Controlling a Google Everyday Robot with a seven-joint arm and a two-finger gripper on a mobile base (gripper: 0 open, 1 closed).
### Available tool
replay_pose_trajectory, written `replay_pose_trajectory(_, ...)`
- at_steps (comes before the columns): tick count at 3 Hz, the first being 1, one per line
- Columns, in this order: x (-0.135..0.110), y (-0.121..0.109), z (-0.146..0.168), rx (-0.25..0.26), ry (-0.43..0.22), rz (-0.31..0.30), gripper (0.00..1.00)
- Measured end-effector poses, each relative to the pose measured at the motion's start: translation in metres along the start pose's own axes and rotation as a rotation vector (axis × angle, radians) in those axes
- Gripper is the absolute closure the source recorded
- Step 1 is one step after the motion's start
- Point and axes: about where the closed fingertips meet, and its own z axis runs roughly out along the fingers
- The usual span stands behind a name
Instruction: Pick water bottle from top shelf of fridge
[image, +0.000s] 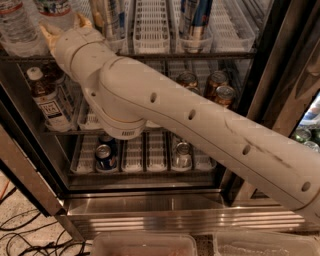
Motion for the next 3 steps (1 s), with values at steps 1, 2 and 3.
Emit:
replay_pose_trajectory(1,-0.009,-0.001,-0.006,0.017,-0.044,-0.02,1.0)
replay_pose_trajectory(2,-0.009,-0.001,-0.005,0.017,-0.044,-0.02,1.0)
replay_pose_trajectory(3,-0.025,0.002,-0.014,0.024,-0.099,-0.046,1.0)
